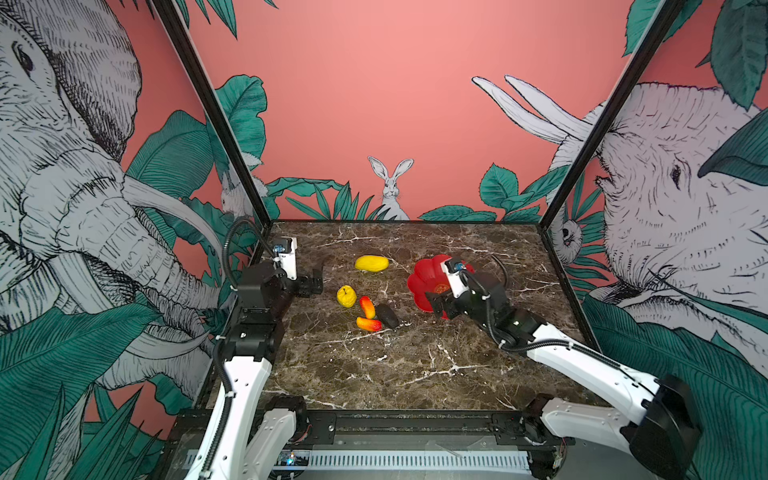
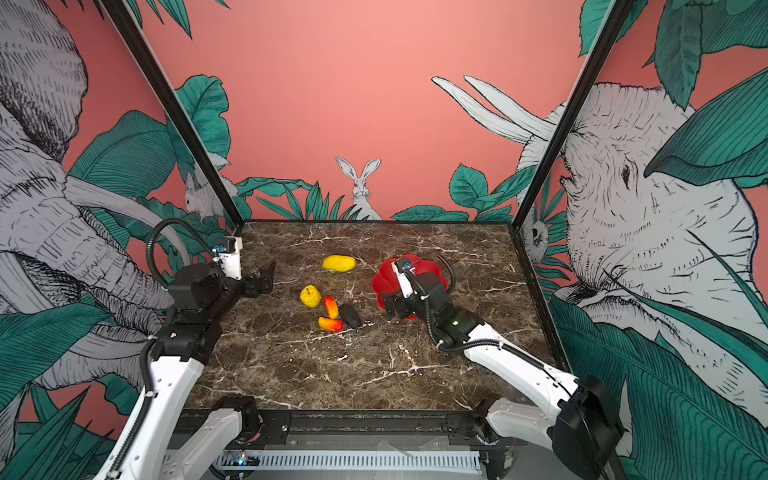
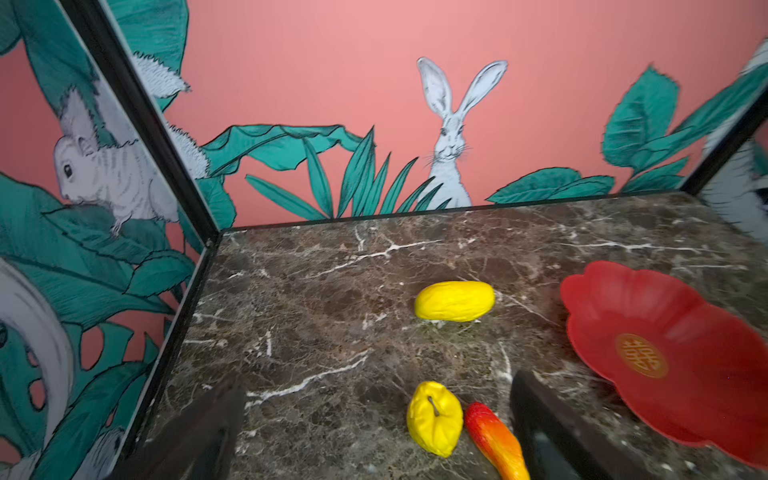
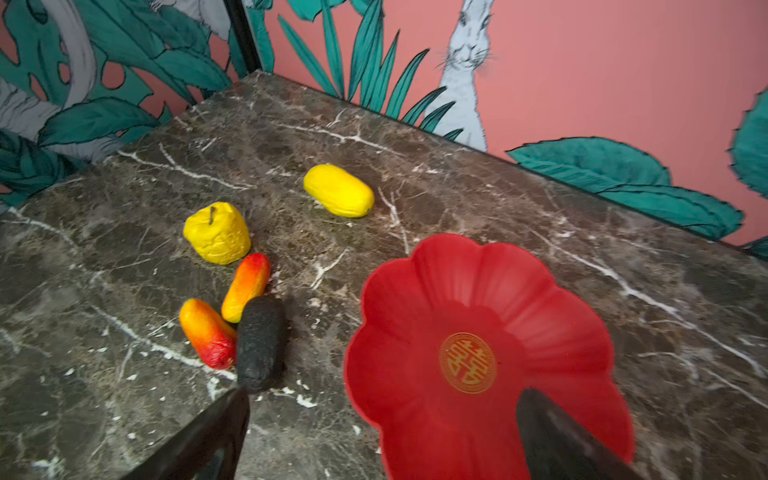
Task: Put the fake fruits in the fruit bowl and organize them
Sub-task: 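Reach the right gripper down and grasp the dark avocado, then carry the avocado into the red bowl and open the right gripper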
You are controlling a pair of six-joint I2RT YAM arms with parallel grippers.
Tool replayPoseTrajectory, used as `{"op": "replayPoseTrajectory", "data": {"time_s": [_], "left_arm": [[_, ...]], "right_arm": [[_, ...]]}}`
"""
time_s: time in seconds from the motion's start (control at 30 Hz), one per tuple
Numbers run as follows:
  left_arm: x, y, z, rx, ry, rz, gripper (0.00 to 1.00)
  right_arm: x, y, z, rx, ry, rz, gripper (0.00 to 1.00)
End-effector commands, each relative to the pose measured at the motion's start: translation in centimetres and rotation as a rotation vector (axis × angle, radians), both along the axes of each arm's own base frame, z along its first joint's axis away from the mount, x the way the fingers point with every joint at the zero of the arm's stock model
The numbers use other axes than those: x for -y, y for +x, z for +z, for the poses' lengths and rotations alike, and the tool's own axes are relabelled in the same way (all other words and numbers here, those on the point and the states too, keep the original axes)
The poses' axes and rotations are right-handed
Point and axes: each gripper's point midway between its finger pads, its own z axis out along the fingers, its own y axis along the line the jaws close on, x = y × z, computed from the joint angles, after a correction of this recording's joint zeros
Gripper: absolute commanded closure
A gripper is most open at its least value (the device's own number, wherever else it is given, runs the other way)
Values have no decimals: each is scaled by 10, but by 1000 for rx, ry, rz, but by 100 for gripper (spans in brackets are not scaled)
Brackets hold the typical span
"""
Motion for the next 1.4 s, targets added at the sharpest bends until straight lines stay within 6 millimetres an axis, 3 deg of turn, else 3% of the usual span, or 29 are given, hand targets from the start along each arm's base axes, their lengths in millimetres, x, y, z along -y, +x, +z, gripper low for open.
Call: {"op": "replayPoseTrajectory", "data": {"time_s": [0.0,0.2,0.33,0.43,0.63,0.83,1.13,1.37], "left_arm": [[23,-28,0,-52,-14,-144,0],[22,-47,-18,-89,95,-173,0],[29,-56,-27,-35,80,-222,0],[24,-54,-24,-7,98,-189,0],[23,-51,-31,-55,100,-186,0],[19,-51,-32,-52,110,-163,0],[20,-52,-31,-48,106,-172,0],[21,-52,-30,-47,103,-175,0]], "right_arm": [[-35,-27,-32,-122,-46,110,1],[-86,-56,-80,-236,-123,246,1],[-104,-64,-103,-261,-185,291,1],[-112,-55,-119,-271,-236,288,3],[-126,-25,-128,-238,-314,284,5],[-120,7,-137,-303,-216,245,21],[-139,3,-161,-404,-133,307,26],[-146,7,-168,-419,-116,299,33]]}}
